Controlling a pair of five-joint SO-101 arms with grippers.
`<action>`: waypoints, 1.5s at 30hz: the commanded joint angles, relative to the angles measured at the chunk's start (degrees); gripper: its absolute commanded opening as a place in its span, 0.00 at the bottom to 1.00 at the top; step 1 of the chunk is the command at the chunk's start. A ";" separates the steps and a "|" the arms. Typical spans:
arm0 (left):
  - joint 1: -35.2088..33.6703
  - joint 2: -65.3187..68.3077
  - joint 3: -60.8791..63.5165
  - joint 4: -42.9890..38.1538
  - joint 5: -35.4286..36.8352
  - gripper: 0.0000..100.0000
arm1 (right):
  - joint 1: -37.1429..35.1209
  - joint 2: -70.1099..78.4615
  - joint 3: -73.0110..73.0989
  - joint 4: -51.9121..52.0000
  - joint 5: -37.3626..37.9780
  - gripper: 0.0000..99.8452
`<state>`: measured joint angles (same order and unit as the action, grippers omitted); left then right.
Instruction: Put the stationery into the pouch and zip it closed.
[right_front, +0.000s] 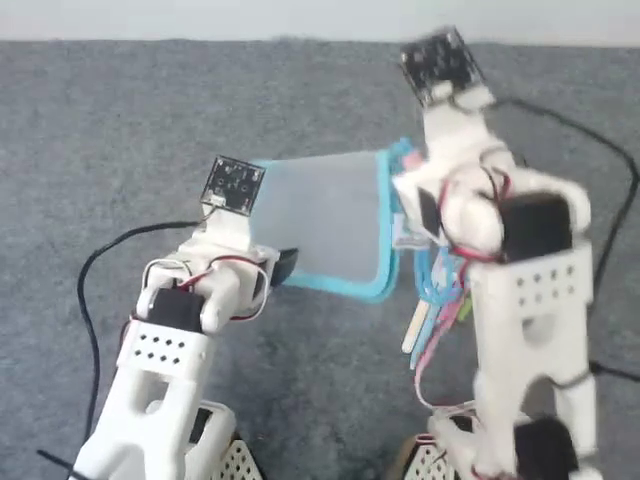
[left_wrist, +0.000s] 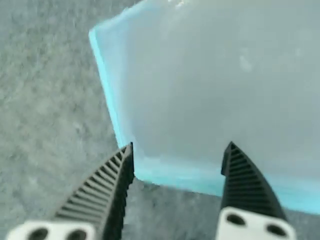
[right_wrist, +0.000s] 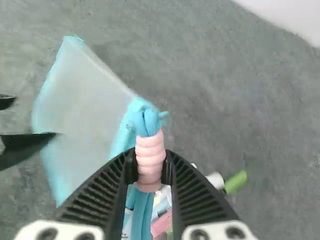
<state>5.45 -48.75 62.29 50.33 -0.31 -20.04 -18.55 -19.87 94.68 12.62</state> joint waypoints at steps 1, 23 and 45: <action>7.12 4.40 -0.92 -9.05 7.47 0.27 | -6.64 6.29 -20.66 5.67 0.97 0.01; -12.66 -22.77 -0.31 -2.37 8.88 0.27 | -21.05 -3.21 12.13 -1.01 1.23 0.01; -23.21 -25.41 8.40 4.92 -4.92 0.27 | -9.19 -9.80 65.23 -38.73 -1.85 0.01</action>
<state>-17.58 -77.23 71.60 55.96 -4.53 -30.86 -25.76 45.27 58.11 12.88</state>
